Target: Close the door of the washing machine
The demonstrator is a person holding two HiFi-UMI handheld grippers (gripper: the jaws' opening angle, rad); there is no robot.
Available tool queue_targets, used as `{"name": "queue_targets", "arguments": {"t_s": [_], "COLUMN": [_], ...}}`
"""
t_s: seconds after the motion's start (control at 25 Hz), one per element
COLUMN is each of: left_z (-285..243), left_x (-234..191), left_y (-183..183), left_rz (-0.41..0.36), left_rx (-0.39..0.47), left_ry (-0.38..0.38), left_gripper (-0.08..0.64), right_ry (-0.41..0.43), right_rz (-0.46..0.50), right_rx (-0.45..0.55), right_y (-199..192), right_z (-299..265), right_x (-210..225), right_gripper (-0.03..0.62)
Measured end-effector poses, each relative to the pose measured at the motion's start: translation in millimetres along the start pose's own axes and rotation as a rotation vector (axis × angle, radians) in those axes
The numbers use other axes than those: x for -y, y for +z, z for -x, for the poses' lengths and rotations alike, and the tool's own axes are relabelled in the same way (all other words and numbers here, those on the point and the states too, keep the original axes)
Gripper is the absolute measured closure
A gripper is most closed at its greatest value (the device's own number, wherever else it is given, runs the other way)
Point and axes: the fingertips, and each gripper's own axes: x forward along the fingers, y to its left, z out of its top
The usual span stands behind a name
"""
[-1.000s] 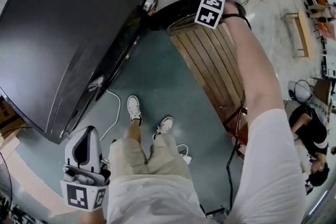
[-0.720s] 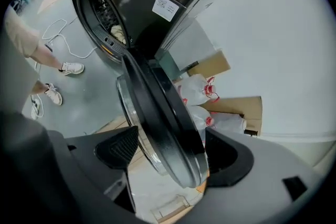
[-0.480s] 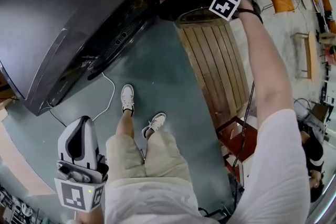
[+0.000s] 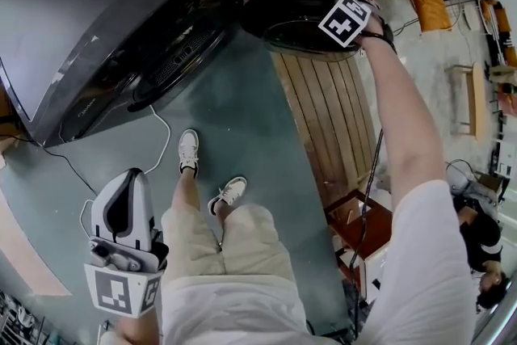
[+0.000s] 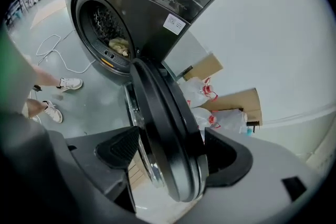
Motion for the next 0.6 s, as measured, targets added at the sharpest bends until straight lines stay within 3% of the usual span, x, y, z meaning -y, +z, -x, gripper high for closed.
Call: {"name": "queue_targets", "arguments": {"t_s": [0.32, 0.6], "left_z": [4.2, -6.3], "left_x": [45.9, 54.8], "left_y": [3.2, 13.5], "left_rz": [0.059, 0.027], "left_rx": [0.041, 0.022], "left_ry": [-0.013, -0.037], "left_gripper": [0.555, 0.555], "right_ry": [-0.019, -0.015], "right_rz": [-0.089, -0.136], "right_rx": [0.051, 0.059], "right_y": [-5.1, -6.9], "right_z": [17.9, 29.4], "right_x": [-24.2, -40.5], "right_gripper": [0.225, 0.225]}}
